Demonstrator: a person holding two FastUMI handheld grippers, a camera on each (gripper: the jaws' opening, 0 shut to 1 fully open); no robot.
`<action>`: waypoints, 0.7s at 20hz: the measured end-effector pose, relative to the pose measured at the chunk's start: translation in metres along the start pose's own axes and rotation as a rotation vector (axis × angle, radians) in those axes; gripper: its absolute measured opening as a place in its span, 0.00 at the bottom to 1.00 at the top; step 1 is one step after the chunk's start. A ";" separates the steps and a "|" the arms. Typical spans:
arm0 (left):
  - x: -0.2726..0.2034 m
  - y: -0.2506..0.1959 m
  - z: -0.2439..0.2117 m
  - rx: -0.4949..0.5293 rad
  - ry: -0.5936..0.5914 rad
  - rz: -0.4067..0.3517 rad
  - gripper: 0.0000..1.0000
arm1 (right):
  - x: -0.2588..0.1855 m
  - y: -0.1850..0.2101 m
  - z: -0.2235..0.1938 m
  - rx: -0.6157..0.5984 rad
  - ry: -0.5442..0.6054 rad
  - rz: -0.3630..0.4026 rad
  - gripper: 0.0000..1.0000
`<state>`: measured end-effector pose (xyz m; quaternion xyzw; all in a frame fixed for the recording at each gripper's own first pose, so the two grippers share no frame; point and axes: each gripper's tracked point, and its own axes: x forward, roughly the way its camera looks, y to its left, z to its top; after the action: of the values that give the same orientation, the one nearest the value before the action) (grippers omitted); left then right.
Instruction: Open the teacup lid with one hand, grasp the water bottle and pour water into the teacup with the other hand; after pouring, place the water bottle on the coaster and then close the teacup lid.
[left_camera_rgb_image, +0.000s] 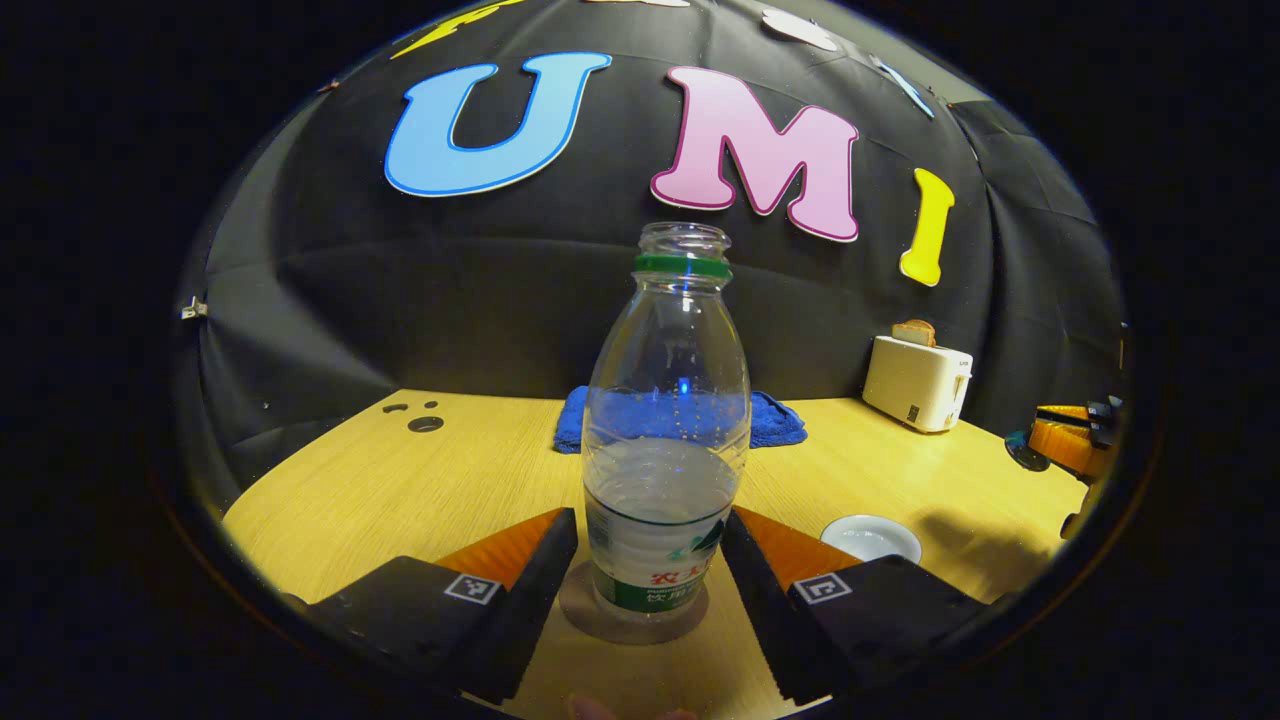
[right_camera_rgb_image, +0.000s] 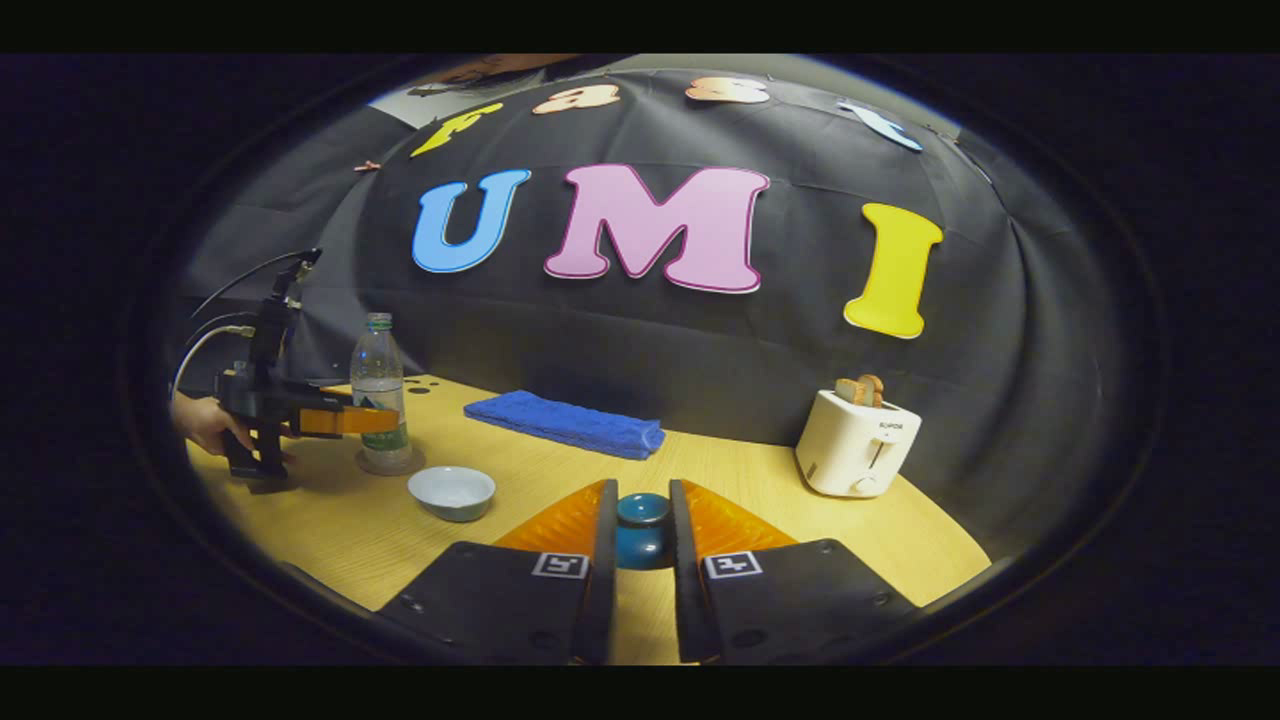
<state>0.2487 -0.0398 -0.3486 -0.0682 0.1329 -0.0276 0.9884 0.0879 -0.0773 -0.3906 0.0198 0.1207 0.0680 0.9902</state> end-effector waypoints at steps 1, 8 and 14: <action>-0.002 0.000 -0.001 0.001 0.002 0.002 0.90 | 0.000 0.003 0.000 0.007 -0.001 0.005 0.27; -0.031 -0.007 -0.023 0.040 0.055 -0.024 0.91 | 0.017 0.046 0.013 0.076 -0.028 0.080 0.28; -0.075 -0.002 -0.032 0.062 0.079 0.004 0.91 | 0.046 0.103 0.008 0.151 -0.010 0.194 0.28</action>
<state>0.1680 -0.0406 -0.3599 -0.0362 0.1711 -0.0323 0.9841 0.1204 0.0310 -0.3881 0.1061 0.1181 0.1540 0.9752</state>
